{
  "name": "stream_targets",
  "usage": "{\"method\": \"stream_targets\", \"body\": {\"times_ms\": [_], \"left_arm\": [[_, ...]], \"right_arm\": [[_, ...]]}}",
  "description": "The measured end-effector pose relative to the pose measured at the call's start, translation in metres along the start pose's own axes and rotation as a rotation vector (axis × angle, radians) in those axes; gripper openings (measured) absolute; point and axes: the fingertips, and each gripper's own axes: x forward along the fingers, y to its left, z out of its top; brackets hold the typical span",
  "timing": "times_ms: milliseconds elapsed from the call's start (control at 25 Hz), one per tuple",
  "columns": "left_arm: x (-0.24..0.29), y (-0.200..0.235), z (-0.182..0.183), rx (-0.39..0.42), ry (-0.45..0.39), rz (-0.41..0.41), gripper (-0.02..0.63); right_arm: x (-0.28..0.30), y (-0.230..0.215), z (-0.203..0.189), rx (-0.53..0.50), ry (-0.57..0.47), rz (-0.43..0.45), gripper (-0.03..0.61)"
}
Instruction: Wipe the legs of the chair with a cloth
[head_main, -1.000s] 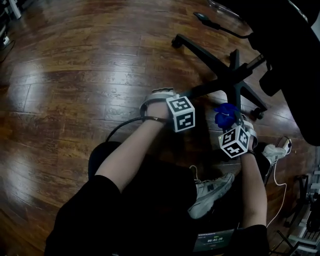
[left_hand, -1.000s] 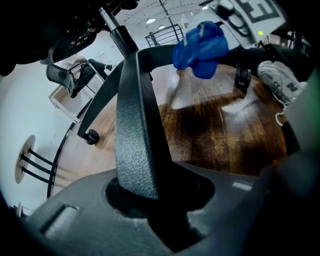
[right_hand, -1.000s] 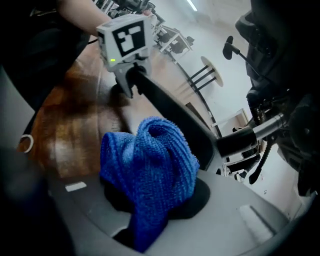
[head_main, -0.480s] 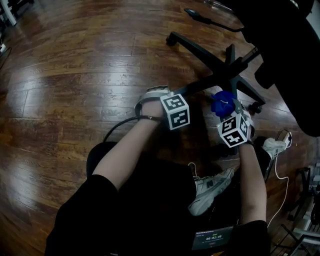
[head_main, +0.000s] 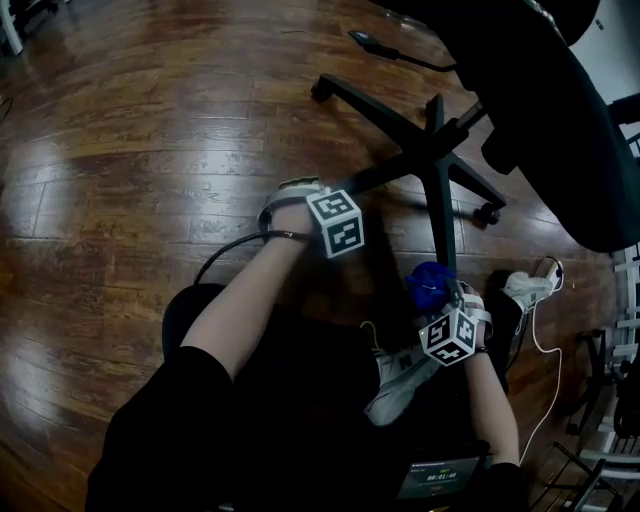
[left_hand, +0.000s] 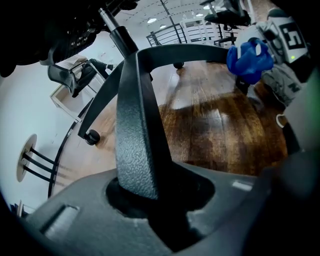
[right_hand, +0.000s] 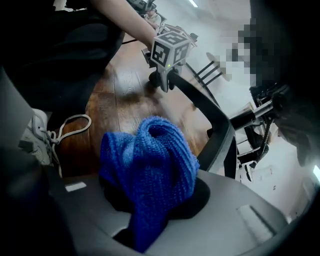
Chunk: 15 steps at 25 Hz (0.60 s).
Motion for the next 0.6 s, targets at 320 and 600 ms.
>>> {"method": "stream_targets", "body": {"times_ms": [320,600], "left_arm": [[-0.003,0.001,0.002,0.005,-0.005,0.006,0.112],[-0.004,0.003,0.0,0.015,-0.012,0.02,0.112]], "right_arm": [[0.056,-0.118,0.067,0.007,-0.02,-0.098,0.095],[0.074,-0.183,0.113,0.099,-0.09,-0.161,0.095]]}}
